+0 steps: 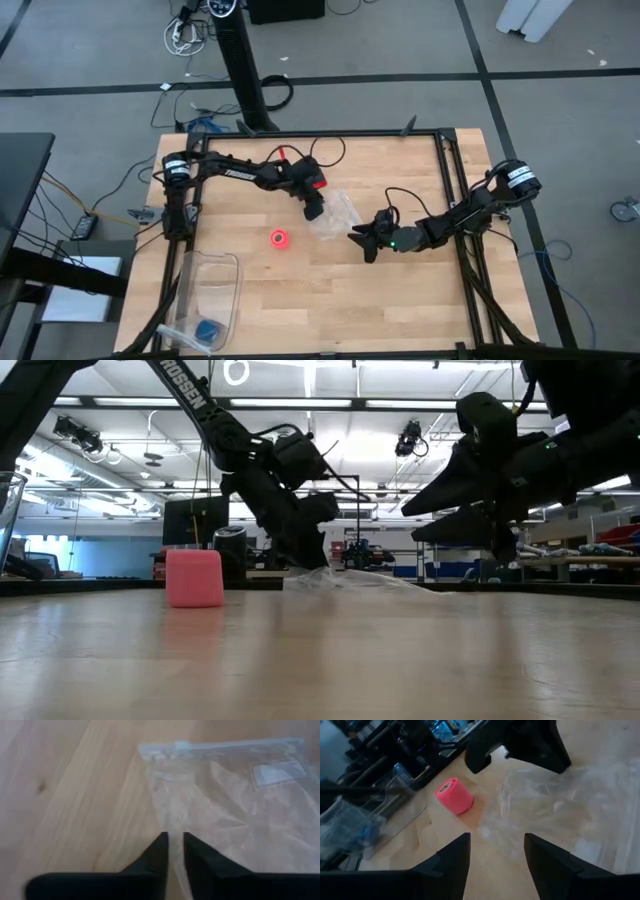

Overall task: Roll bandage
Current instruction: Open the zip lock bag

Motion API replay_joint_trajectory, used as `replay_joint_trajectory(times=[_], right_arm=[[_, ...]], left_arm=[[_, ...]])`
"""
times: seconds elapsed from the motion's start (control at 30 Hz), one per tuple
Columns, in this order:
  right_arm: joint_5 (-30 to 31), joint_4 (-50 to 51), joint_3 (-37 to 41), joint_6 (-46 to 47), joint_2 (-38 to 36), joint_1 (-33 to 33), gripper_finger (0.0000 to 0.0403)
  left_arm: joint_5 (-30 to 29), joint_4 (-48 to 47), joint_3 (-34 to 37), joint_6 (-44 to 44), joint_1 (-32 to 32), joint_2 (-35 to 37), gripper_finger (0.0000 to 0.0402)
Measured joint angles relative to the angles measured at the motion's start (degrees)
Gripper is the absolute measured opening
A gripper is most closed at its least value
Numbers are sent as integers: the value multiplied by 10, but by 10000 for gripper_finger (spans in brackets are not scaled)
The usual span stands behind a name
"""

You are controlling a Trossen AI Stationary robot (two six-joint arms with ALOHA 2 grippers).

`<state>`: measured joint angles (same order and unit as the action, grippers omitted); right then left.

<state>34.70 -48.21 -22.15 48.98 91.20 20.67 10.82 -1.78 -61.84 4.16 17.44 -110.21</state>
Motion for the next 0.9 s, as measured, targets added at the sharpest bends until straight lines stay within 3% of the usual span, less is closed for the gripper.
replay_joint_trajectory(times=[0.1, 0.23, 0.37, 0.53, 0.9], right_arm=[[-23, 1, 0, -46, -11, 3, 192], [-28, 25, 0, -55, -36, 9, 191], [-3, 118, 1, 9, -59, 5, 191], [2, 225, 1, 87, -53, -32, 192], [-42, 236, -2, 111, -9, -86, 181]], left_arm=[[-14, 11, 0, -19, -15, 7, 11], [-36, 20, 0, -45, -36, 38, 5], [-65, 2, 0, -59, -53, 70, 4], [-48, -21, 0, -21, -56, 82, 15], [-31, -34, 0, -17, -56, 82, 29]])
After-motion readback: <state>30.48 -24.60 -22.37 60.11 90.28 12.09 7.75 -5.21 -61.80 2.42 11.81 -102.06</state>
